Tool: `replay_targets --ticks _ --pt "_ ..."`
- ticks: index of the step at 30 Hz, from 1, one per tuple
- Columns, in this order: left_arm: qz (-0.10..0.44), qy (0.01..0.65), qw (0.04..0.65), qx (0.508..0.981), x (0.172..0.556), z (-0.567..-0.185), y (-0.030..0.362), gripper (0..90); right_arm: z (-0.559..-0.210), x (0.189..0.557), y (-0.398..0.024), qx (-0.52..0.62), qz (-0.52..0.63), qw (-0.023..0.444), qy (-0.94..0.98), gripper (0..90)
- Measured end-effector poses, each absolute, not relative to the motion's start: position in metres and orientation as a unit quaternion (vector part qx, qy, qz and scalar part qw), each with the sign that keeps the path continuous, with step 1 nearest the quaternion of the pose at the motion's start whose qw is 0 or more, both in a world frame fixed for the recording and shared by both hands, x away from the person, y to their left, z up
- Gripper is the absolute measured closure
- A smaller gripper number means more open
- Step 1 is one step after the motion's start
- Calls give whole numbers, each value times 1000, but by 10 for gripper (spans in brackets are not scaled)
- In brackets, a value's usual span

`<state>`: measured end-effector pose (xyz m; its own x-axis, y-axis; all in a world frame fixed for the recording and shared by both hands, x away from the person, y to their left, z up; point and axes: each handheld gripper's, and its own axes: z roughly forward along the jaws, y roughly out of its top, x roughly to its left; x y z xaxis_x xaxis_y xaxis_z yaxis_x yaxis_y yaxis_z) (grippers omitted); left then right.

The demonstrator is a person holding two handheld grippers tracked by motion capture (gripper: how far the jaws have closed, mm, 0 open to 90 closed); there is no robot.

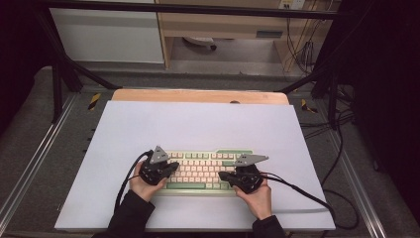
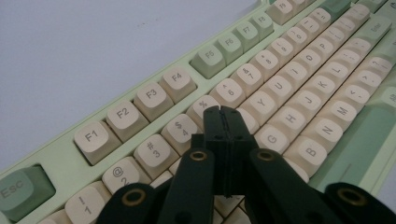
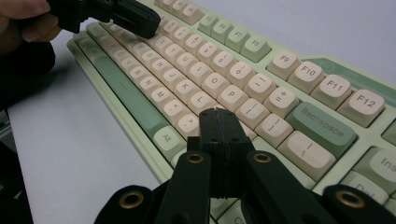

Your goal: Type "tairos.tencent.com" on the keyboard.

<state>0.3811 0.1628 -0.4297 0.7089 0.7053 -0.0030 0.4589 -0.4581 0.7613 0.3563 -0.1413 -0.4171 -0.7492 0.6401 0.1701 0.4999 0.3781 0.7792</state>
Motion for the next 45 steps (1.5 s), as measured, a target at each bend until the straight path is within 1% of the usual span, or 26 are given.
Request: replay_targets --ticks 10,17,30,45 --pt "159 340 399 837 376 -424 166 899 -417 355 -141 345 439 78 826 900" --pt "159 333 402 838 367 -418 174 899 -415 355 -141 345 443 80 824 900" --pt "160 338 403 835 356 -416 192 899 -413 357 -141 353 448 79 817 900" --pt "160 357 405 826 349 -418 219 899 -409 368 -117 357 446 84 817 900"
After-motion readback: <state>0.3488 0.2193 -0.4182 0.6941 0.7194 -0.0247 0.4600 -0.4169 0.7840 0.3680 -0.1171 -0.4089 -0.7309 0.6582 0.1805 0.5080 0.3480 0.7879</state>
